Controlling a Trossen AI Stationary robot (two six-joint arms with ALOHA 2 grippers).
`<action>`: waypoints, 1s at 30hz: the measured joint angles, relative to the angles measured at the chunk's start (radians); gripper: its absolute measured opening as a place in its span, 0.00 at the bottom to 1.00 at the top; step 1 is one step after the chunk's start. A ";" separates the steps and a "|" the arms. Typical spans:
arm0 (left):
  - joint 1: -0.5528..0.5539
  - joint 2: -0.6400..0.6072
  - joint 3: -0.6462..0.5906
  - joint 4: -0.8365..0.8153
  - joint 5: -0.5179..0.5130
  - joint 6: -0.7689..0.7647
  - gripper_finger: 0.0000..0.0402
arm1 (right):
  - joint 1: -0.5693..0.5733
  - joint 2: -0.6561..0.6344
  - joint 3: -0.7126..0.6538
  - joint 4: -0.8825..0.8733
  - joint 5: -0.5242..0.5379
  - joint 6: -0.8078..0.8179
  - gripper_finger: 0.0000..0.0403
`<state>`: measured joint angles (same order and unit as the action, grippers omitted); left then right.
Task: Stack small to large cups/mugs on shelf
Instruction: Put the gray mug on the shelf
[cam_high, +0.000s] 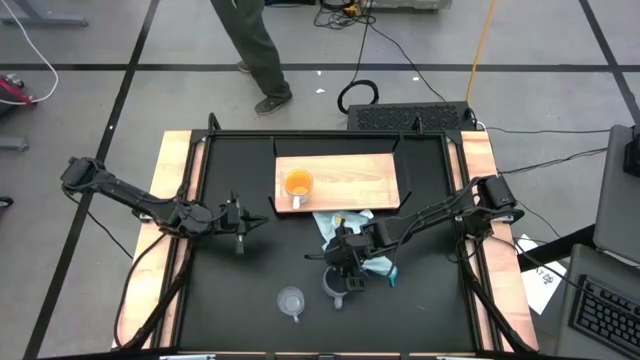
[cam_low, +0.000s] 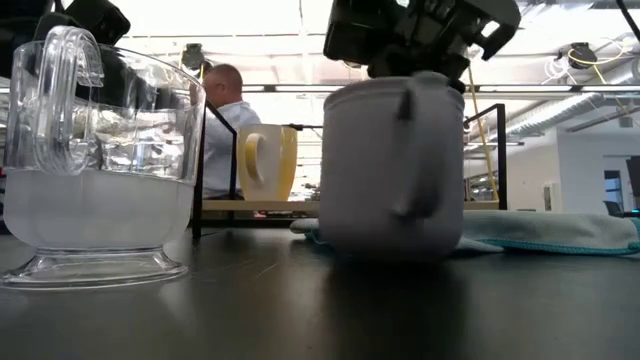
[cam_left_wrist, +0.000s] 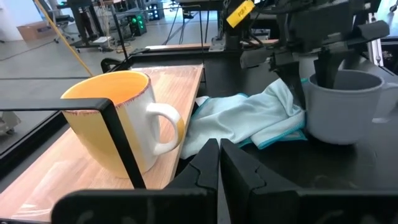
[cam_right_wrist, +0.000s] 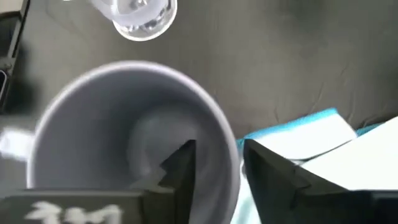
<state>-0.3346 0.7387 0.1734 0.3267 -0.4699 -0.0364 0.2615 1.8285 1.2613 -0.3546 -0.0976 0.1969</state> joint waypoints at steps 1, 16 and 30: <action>0.000 0.000 0.000 -0.003 0.000 0.000 0.05 | 0.000 -0.003 0.000 0.001 0.002 -0.003 0.28; 0.000 0.000 0.000 -0.018 0.000 -0.020 0.05 | 0.000 -0.069 0.000 -0.017 0.020 -0.030 0.01; 0.000 0.000 0.000 -0.018 0.000 -0.024 0.05 | -0.001 -0.184 0.002 -0.061 0.031 0.025 0.00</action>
<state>-0.3347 0.7387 0.1734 0.3088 -0.4700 -0.0600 0.2606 1.6444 1.2629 -0.4153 -0.0670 0.2223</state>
